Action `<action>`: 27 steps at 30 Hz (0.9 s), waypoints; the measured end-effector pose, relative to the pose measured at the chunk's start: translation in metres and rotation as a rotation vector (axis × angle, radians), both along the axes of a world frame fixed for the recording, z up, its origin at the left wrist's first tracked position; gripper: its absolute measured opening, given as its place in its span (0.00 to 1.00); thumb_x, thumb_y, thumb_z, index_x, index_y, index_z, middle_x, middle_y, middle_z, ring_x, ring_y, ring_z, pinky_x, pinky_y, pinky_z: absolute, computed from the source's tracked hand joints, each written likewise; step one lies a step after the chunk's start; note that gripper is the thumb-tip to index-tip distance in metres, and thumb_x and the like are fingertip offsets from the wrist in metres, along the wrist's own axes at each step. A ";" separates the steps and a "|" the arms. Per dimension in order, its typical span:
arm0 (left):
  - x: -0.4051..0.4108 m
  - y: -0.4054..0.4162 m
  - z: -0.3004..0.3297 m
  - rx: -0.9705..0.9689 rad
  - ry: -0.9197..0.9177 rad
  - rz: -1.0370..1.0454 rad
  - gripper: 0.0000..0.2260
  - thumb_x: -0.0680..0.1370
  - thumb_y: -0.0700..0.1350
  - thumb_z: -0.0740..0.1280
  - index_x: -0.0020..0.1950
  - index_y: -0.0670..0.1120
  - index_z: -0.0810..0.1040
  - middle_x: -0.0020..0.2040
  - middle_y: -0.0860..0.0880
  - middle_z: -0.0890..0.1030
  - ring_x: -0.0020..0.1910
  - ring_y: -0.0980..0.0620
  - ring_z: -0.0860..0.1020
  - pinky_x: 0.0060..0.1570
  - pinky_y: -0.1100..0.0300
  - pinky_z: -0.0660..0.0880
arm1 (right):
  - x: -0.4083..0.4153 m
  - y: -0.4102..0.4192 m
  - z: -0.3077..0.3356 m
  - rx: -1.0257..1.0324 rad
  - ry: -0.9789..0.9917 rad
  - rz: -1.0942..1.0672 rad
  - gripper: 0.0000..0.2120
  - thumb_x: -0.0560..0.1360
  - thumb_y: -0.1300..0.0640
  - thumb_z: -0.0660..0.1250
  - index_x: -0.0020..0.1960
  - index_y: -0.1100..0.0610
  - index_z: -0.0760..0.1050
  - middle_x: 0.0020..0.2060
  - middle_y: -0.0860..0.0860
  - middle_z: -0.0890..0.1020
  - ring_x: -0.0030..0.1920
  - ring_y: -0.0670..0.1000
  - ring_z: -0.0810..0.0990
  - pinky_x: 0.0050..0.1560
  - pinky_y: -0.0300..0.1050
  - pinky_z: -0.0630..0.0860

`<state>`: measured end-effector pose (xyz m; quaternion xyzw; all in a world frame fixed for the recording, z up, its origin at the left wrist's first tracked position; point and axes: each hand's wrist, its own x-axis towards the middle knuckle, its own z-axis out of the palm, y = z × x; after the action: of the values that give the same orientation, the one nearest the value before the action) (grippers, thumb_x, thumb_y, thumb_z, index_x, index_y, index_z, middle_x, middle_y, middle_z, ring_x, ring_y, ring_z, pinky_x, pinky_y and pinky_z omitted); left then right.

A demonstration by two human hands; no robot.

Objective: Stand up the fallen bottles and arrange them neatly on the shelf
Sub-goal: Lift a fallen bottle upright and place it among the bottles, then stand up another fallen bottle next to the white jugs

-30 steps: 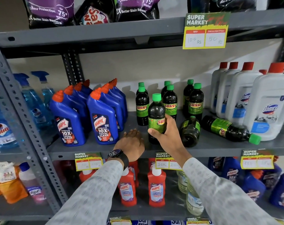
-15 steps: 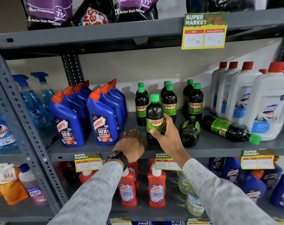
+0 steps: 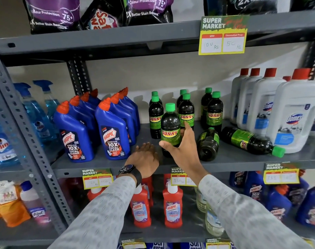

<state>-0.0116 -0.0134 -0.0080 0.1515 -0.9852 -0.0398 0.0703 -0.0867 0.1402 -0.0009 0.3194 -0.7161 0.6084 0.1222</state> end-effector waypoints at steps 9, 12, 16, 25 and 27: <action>-0.003 -0.004 -0.005 -0.061 0.010 -0.035 0.26 0.84 0.51 0.48 0.79 0.39 0.58 0.81 0.40 0.59 0.81 0.44 0.57 0.79 0.45 0.53 | -0.043 0.069 0.072 0.444 0.194 -0.503 0.23 0.77 0.44 0.71 0.61 0.61 0.75 0.55 0.56 0.77 0.51 0.55 0.78 0.54 0.51 0.76; -0.003 -0.006 -0.007 -0.044 0.020 -0.034 0.27 0.84 0.51 0.47 0.79 0.39 0.59 0.81 0.40 0.60 0.81 0.44 0.58 0.79 0.46 0.52 | -0.062 0.087 0.071 0.722 -0.053 -0.453 0.26 0.73 0.33 0.69 0.43 0.58 0.73 0.45 0.54 0.80 0.37 0.53 0.76 0.44 0.48 0.72; -0.004 -0.008 -0.008 -0.037 0.034 -0.029 0.27 0.83 0.52 0.46 0.79 0.40 0.61 0.81 0.40 0.61 0.80 0.44 0.59 0.78 0.46 0.52 | -0.067 0.092 0.065 0.704 -0.491 -0.262 0.27 0.71 0.32 0.71 0.52 0.56 0.74 0.52 0.54 0.78 0.45 0.61 0.82 0.37 0.51 0.83; -0.010 -0.011 -0.010 -0.022 0.004 0.002 0.29 0.83 0.54 0.44 0.80 0.40 0.57 0.82 0.41 0.57 0.81 0.46 0.56 0.79 0.47 0.49 | -0.061 0.099 0.065 0.351 -0.703 -0.072 0.16 0.73 0.49 0.77 0.52 0.58 0.77 0.43 0.61 0.85 0.40 0.60 0.87 0.32 0.53 0.83; -0.011 -0.012 -0.011 -0.010 -0.003 -0.003 0.29 0.83 0.54 0.44 0.81 0.40 0.56 0.82 0.41 0.56 0.82 0.46 0.55 0.79 0.47 0.48 | -0.059 0.102 0.070 0.250 -0.650 -0.064 0.18 0.72 0.49 0.78 0.53 0.57 0.77 0.43 0.60 0.86 0.37 0.58 0.88 0.31 0.52 0.83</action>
<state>-0.0228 -0.0253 -0.0190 0.1498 -0.9857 -0.0348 0.0696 -0.1457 0.2419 0.0694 0.0987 -0.7963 0.5818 -0.1331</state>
